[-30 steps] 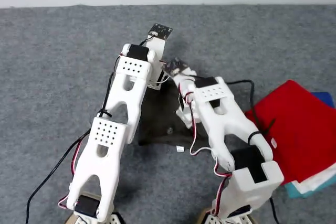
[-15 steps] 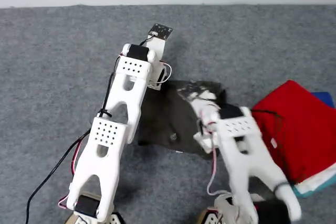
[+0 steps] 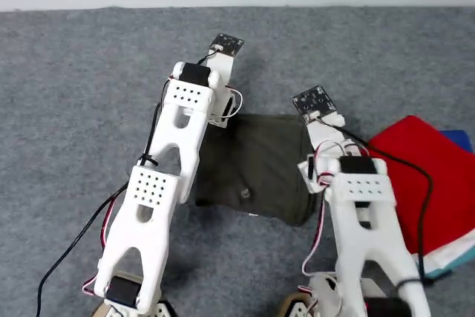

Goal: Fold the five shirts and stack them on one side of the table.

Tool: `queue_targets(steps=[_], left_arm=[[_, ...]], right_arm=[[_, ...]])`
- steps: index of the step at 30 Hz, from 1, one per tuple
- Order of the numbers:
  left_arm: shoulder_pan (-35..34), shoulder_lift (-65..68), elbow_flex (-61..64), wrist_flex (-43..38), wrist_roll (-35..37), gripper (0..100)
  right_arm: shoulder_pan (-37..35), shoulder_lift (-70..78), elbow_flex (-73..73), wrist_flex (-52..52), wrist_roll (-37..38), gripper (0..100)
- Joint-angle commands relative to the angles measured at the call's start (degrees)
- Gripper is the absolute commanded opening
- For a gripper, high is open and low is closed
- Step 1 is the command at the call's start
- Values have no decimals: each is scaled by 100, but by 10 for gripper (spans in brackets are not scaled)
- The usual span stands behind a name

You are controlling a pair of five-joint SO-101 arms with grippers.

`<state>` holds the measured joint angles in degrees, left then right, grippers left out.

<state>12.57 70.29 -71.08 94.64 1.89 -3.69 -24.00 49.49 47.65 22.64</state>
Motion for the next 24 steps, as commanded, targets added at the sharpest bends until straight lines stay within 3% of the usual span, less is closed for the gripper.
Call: queue_targets(steps=[1,7,14,24], left_arm=[[53,9,-110,44,44,177],[53,9,-426,255,44,177],[62,0,-1727,607,44,177],[53,0,-1851,607,44,177]], right_arm=[[-259,664,-703,-347,-308,240],[-462,2387,-2426,-365,-369,240],[-426,4532,-4484,-312,-343,240],[-462,5851,-6971,690,-334,240]])
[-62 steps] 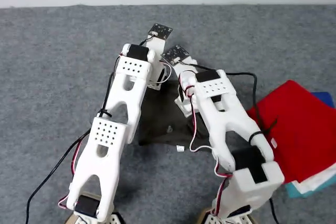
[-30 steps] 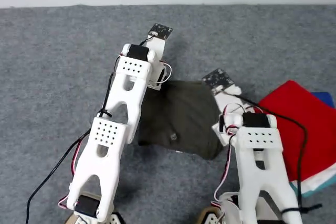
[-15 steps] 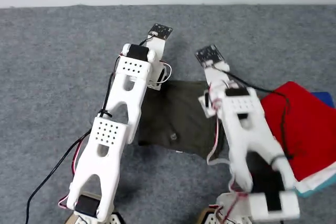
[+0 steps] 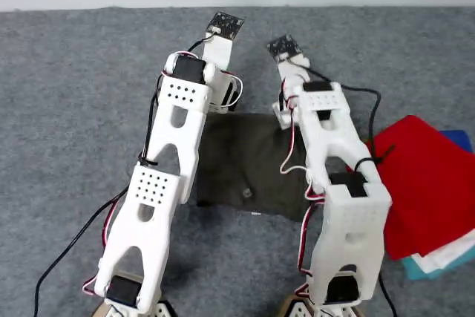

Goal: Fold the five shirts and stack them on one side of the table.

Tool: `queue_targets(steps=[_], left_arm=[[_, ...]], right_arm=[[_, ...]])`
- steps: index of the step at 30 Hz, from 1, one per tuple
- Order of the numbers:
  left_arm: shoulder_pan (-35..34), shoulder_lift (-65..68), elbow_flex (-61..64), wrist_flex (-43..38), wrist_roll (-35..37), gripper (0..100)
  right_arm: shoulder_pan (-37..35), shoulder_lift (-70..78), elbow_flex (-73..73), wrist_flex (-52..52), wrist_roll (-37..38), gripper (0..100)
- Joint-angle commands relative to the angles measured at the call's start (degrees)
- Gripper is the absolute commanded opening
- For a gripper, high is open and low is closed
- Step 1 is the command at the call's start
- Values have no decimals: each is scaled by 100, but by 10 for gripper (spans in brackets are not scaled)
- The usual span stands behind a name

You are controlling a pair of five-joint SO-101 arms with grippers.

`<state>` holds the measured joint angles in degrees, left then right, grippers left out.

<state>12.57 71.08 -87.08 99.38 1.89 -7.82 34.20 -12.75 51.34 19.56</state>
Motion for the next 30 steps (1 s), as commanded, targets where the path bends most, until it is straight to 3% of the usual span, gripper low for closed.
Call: queue_targets(steps=[1,8,12,20,30], left_arm=[[53,-79,-251,132,44,177],[-440,-738,-215,132,44,177],[-747,-1178,-92,141,44,177],[-774,-1688,1033,132,44,177],[-756,-1793,1191,132,44,177]], right_arm=[[-48,48,-941,541,-26,240],[-92,-268,-2171,3363,-176,242],[-259,-207,-2180,4303,-527,244],[-400,875,-2101,3943,-545,243],[-198,1833,-2198,3565,-818,241]])
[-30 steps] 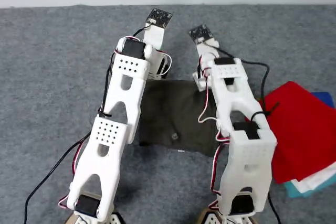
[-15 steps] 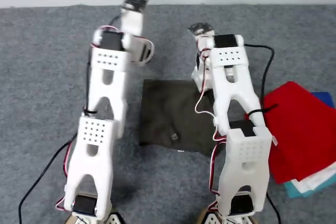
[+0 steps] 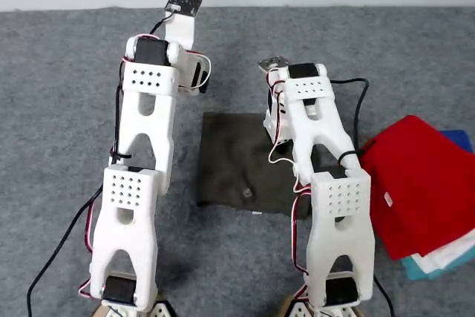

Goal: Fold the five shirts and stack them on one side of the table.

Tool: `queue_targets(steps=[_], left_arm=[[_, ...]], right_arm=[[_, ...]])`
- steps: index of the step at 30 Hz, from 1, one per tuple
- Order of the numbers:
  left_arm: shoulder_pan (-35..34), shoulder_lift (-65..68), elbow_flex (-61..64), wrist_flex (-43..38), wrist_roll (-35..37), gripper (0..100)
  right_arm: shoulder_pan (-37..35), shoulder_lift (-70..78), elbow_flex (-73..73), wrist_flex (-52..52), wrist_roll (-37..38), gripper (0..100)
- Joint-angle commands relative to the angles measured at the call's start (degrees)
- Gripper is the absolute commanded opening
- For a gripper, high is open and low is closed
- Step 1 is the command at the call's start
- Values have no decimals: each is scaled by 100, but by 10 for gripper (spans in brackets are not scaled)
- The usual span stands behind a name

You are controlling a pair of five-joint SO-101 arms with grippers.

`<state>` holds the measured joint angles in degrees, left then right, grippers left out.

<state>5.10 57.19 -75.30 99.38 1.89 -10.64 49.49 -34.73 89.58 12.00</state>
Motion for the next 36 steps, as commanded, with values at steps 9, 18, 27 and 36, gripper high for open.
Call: queue_targets(steps=[9,18,27,36], left_arm=[[-44,-396,13,132,44,177],[-53,-413,119,132,26,177],[-53,-440,629,132,9,177],[-53,-440,629,132,9,177]], right_arm=[[-418,462,-18,-382,615,0],[-426,-180,-176,-312,457,9],[-532,-1798,-167,813,-185,10],[84,-3319,-158,1253,-176,10]])
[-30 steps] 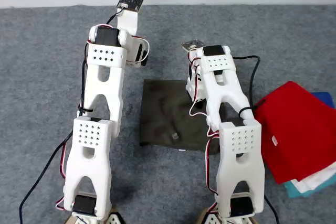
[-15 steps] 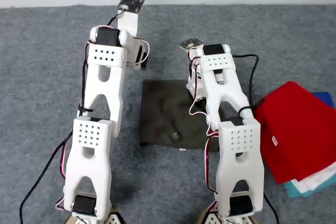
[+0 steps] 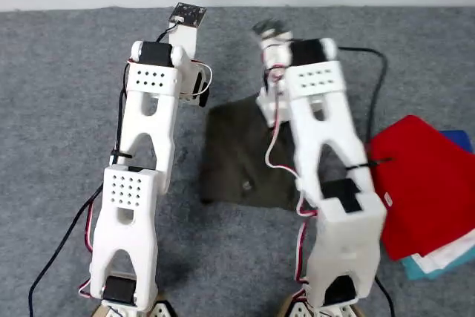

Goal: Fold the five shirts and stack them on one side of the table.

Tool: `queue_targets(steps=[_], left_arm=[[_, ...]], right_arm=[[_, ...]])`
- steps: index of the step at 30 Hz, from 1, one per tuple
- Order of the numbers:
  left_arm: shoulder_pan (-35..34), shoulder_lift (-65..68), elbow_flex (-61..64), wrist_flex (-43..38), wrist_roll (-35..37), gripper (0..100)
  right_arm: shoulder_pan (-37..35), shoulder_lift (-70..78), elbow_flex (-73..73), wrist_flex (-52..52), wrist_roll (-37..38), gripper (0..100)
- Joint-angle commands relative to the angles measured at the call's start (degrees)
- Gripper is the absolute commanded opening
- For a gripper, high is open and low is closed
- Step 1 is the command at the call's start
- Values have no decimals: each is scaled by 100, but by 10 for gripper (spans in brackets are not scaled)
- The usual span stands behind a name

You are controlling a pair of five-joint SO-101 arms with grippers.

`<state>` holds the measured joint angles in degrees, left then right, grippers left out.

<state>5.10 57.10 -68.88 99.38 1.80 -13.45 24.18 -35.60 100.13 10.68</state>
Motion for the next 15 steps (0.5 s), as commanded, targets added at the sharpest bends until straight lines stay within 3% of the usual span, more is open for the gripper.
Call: queue_targets(steps=[1,15], left_arm=[[-53,-431,-13,132,18,177],[-53,-431,-13,132,18,177]], right_arm=[[523,-980,-62,198,-44,10],[3055,-2264,897,224,0,9]])
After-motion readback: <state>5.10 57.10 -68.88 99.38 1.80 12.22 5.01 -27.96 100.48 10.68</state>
